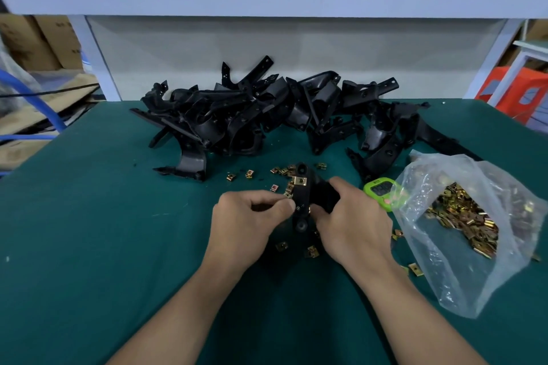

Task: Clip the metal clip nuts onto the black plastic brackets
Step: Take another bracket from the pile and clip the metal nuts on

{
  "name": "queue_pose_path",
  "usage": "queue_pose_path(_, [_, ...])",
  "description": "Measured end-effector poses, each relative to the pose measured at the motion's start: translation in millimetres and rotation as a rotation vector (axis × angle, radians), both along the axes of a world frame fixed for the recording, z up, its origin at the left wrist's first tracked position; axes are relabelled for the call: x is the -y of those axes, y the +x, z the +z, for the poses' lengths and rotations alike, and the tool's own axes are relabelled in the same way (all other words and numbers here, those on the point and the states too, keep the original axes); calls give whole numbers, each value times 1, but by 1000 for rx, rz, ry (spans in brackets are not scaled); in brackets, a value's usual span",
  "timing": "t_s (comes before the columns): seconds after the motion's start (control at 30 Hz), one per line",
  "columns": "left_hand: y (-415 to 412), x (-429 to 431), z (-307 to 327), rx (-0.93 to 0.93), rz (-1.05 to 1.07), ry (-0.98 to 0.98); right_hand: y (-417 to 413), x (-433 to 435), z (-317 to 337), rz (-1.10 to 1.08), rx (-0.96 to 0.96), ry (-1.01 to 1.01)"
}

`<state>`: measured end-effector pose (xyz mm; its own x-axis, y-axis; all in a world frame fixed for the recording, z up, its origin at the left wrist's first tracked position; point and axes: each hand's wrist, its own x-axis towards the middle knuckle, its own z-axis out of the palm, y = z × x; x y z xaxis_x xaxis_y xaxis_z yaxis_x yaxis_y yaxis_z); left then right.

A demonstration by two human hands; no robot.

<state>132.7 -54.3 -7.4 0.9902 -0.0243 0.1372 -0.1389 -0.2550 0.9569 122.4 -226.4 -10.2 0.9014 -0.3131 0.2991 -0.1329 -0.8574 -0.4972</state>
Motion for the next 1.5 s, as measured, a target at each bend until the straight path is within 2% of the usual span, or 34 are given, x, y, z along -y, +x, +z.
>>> queue_pose_path(0.23, [3, -3, -2, -9, -100, -168, -2, 0, -1, 30, 6, 6])
queue_pose_path(0.33, [4, -5, 1, -89, -155, -257, -1, 1, 0, 37, 28, 25])
queue_pose_path(0.83, [9, -14, 0, -113, -306, 24, 1, 7, 0, 115, -16, 14])
queue_pose_path(1.07, [9, -16, 3, -151, -373, 7, 2, 10, 2, 171, -80, 36])
queue_pose_path(1.17, [6, -15, 4, -181, -395, -85, 2, 11, 4, 184, -108, 84])
queue_pose_path(1.3, [4, -12, 8, -343, -466, -399, 2, 7, 8, 236, -161, 320])
queue_pose_path(1.37, [4, -12, 9, -367, -460, -417, 0, 5, 8, 233, -168, 314])
queue_pose_path(1.5, [4, -13, 6, -334, -404, -320, -2, 6, 7, 179, -183, 193])
